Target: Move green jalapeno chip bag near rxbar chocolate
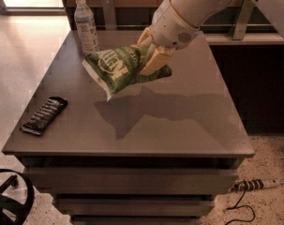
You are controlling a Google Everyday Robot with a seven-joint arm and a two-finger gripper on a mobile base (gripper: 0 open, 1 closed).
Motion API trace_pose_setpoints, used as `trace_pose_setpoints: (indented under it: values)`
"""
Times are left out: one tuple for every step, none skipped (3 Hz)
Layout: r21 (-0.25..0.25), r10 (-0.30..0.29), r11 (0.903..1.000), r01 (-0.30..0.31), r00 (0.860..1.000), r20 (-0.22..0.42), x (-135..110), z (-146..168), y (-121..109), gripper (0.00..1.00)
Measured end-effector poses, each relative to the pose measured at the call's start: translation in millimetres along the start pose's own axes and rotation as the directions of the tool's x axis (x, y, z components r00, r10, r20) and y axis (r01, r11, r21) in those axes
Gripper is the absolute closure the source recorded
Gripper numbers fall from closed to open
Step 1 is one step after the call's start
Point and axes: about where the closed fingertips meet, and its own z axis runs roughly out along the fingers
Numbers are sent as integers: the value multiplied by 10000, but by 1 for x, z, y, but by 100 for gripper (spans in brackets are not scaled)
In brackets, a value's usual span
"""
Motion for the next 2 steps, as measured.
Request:
trace_pose_setpoints:
  values:
    - [-414, -643, 9970, 647, 9979, 113, -19, 7, 6, 100]
    - [-770, -1303, 9884, 1310, 9914, 134, -34, 14, 13, 100]
